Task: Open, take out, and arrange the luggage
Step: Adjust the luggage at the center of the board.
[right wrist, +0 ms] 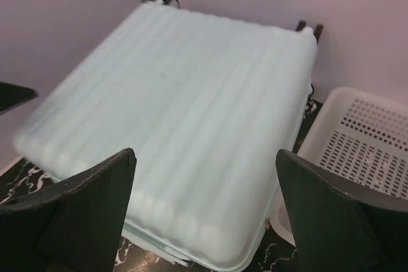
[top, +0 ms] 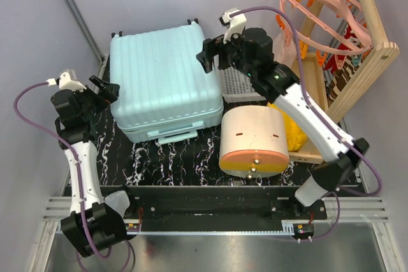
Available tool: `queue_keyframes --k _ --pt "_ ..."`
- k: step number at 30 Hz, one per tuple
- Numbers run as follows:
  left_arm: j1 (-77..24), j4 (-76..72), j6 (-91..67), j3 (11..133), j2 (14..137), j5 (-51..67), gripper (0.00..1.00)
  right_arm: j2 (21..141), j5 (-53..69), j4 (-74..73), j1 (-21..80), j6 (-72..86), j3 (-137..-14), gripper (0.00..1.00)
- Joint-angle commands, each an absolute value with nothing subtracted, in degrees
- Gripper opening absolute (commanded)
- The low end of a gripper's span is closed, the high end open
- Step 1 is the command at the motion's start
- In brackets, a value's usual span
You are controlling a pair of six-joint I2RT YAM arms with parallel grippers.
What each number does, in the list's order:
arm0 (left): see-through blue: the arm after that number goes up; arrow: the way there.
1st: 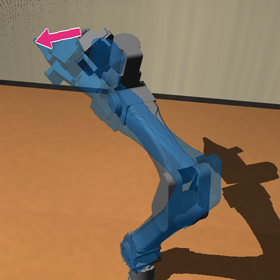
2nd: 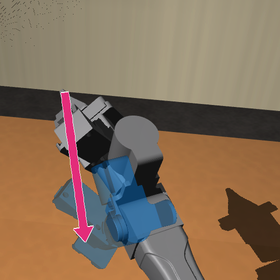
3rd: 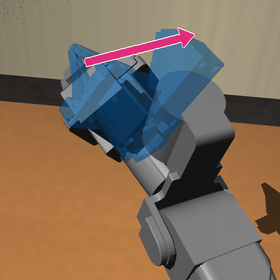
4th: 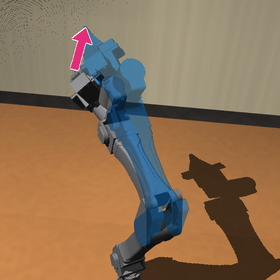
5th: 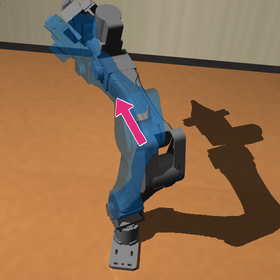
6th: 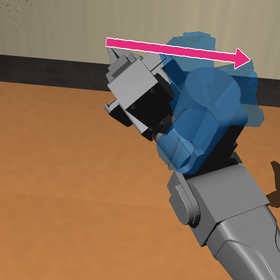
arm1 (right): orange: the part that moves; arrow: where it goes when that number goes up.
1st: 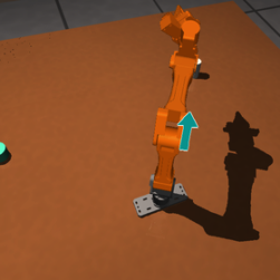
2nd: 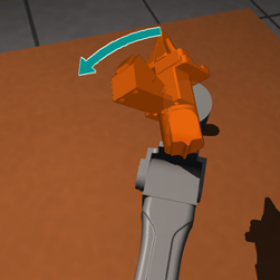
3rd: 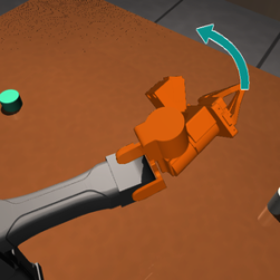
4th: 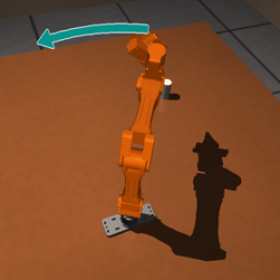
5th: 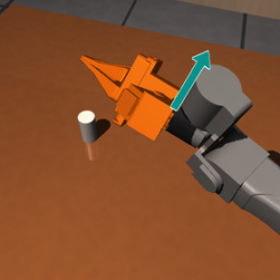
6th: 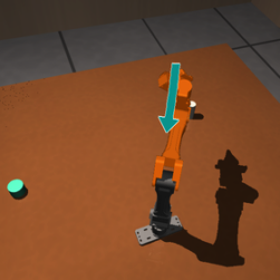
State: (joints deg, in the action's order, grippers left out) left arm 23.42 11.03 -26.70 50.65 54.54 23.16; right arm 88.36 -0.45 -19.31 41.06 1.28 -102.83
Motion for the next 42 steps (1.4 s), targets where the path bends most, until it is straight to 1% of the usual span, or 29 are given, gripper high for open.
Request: queue_keyframes --k 1,6,8,9,11,12,15,16,18,19,22,23,25,26,27,29,30,34,37,42 --pt "22.9 3.3 -26.3 50.5 56.6 28.0 0.99 99.3 3.7 -25.6 35.4 5.5 -106.4 1.00" --pt "22.9 2.0 -26.5 50.5 58.9 27.4 0.98 104.8 7.3 -25.1 31.1 8.0 -109.4 1.00" --pt "22.9 1.6 -27.2 50.6 59.9 27.7 0.97 106.3 8.1 -24.2 30.1 8.5 -109.2 1.00" --pt "22.9 1.4 -27.3 50.8 60.3 28.2 0.94 106.7 8.7 -23.4 29.7 8.9 -109.0 1.00" --pt "22.9 1.5 -27.4 51.2 61.4 28.5 0.91 107.9 11.9 -22.7 28.7 10.0 -108.8 1.00" --pt "22.8 1.3 -27.6 51.2 61.9 28.7 0.87 108.4 13.2 -21.7 28.4 10.8 -108.6 0.99" --pt "22.8 1.4 -28.1 50.9 63.5 29.3 0.78 109.5 15.4 -20.8 28.0 11.7 -108.2 0.97" --pt "22.7 1.2 -28.4 50.6 63.8 29.4 0.71 110.1 15.6 -20.9 28.0 11.7 -108.3 0.96" --pt "22.2 1.3 -28.6 50.0 64.5 29.9 0.69 110.8 16.3 -20.8 28.0 12.4 -108.4 0.95" --pt "22.1 1.2 -28.7 49.9 64.8 30.1 0.64 111.6 17.0 -20.7 28.0 12.5 -108.4 0.95" --pt "21.0 1.2 -28.5 49.6 64.9 30.3 0.56 113.2 20.3 -20.9 28.0 13.2 -108.0 0.90" --pt "20.7 1.2 -28.3 49.4 64.9 30.2 0.50 113.6 22.7 -20.8 28.1 13.4 -107.9 0.87" --pt "20.3 1.2 -28.2 48.5 64.5 30.6 0.44 114.6 25.4 -20.6 28.0 14.6 -107.4 0.83" --pt "20.1 1.1 -28.1 48.2 64.2 30.5 0.37 114.8 28.3 -20.3 28.0 15.0 -107.1 0.80" --pt "19.6 1.3 -28.0 47.4 63.9 30.5 0.35 115.0 29.8 -19.3 28.0 15.7 -106.7 0.75" --pt "19.2 1.8 -28.0 46.7 62.8 30.1 0.33 115.1 33.3 -18.2 28.1 16.5 -104.9 0.70" --pt "18.6 2.5 -27.9 46.3 62.6 30.1 0.31 115.0 34.0 -17.4 28.3 17.0 -104.4 0.65" --pt "17.8 3.8 -28.1 43.0 59.3 29.3 0.29 115.0 35.0 -17.2 30.5 16.2 -102.3 0.58" --pt "17.8 4.2 -29.3 38.9 54.2 27.7 0.26 115.8 35.2 -17.3 32.9 16.0 -102.1 0.55" --pt "17.8 5.4 -30.7 33.5 44.8 26.2 0.22 119.6 36.4 -18.1 36.9 15.9 -104.8 0.53"
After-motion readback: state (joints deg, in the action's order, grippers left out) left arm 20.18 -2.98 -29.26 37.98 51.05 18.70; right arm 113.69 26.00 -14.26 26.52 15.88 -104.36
